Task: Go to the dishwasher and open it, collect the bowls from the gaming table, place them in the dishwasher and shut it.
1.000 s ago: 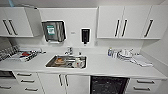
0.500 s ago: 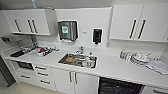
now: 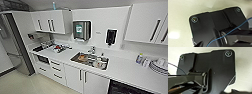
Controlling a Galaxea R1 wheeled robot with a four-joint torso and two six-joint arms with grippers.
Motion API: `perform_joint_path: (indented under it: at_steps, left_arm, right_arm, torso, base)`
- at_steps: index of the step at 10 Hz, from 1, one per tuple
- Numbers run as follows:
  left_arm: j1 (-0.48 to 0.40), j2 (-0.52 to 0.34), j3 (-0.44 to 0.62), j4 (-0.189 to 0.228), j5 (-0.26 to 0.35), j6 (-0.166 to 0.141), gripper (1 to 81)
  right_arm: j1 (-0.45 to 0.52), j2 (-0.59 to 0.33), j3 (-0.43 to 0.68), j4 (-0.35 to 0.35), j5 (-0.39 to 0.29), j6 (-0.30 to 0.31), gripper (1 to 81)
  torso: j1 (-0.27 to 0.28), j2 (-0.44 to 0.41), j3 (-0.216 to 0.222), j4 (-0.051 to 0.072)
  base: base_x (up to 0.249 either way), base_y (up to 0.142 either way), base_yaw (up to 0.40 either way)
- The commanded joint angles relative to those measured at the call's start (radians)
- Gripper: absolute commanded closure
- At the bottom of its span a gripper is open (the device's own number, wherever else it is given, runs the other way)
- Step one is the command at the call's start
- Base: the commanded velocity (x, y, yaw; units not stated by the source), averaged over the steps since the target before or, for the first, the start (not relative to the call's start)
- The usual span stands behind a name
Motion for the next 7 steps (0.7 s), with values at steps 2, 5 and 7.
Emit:
perform_joint_path:
  at_steps: [2, 5, 7]
  left_arm:
    - [-0.053, -0.008, -0.007, 0.001, 0.04, 0.004, 1.0]
    - [-0.056, -0.002, -0.007, -0.001, 0.04, 0.003, 1.0]
    - [-0.056, 0.001, -0.007, 0.001, 0.04, 0.003, 1.0]
  right_arm:
    - [0.033, 0.005, 0.001, 0.005, -0.052, 0.0, 1.0]
    - [0.033, 0.006, -0.006, 0.003, -0.052, 0.0, 1.0]
    - [0.036, 0.008, -0.006, 0.003, -0.052, 0.0, 1.0]
  torso:
    - [0.0, 0.0, 0.0, 0.0]
    - [0.0, 0.0, 0.0, 0.0]
    - [0.0, 0.0, 0.0, 0.0]
  base:
    - [0.0, 0.0, 0.367]
    - [0.0, 0.0, 0.367]
    - [0.0, 0.0, 0.367]
